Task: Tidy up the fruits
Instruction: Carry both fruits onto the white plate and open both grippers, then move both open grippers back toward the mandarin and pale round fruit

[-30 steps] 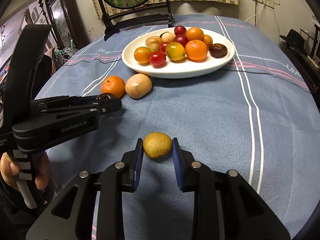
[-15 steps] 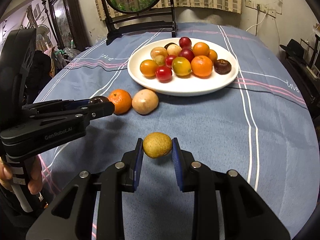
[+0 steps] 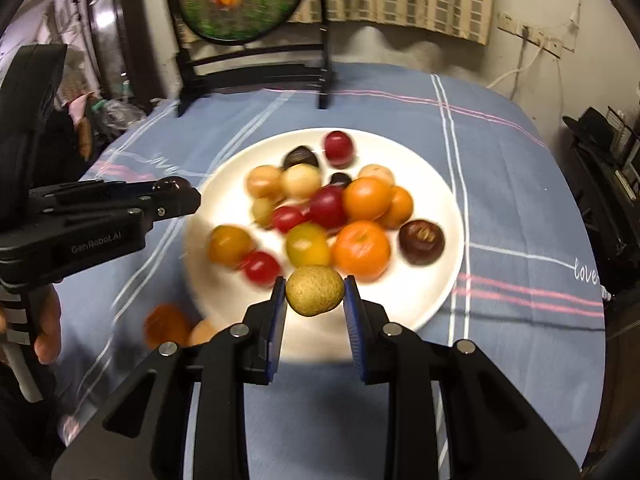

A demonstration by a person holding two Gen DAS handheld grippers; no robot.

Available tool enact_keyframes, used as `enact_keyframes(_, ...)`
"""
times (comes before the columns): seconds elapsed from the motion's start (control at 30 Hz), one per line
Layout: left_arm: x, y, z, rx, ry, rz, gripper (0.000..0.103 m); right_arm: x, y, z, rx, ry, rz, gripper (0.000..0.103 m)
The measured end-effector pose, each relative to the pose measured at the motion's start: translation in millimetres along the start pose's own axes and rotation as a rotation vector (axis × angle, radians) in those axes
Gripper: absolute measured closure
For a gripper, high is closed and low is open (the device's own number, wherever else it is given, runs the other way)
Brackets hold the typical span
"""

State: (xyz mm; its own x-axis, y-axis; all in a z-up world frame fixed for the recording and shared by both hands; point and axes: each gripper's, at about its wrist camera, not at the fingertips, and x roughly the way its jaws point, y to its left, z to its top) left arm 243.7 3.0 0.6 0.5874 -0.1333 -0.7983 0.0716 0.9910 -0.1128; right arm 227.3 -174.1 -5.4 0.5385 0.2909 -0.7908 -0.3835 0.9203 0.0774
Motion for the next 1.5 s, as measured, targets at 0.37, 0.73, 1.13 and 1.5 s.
enact_keyframes(0.37,35,-6,22,0.030,0.015,0.048,0.045,35,-12,25,0.011,0.018,-0.005,0.053)
enact_keyframes(0.73,-1,-11,22,0.058,-0.095,0.139,0.032,16,-9,20,0.002,-0.009,-0.039,0.042)
enact_keyframes(1.13,-60,-15,-31,0.043,-0.137,0.104,0.029,-44,7,-26,0.030,-0.058,-0.024,0.042)
enact_keyframes(1.5,-100,12,-140,0.002,-0.139,0.087,0.018,-75,47,-107,0.089,-0.052,0.025,0.038)
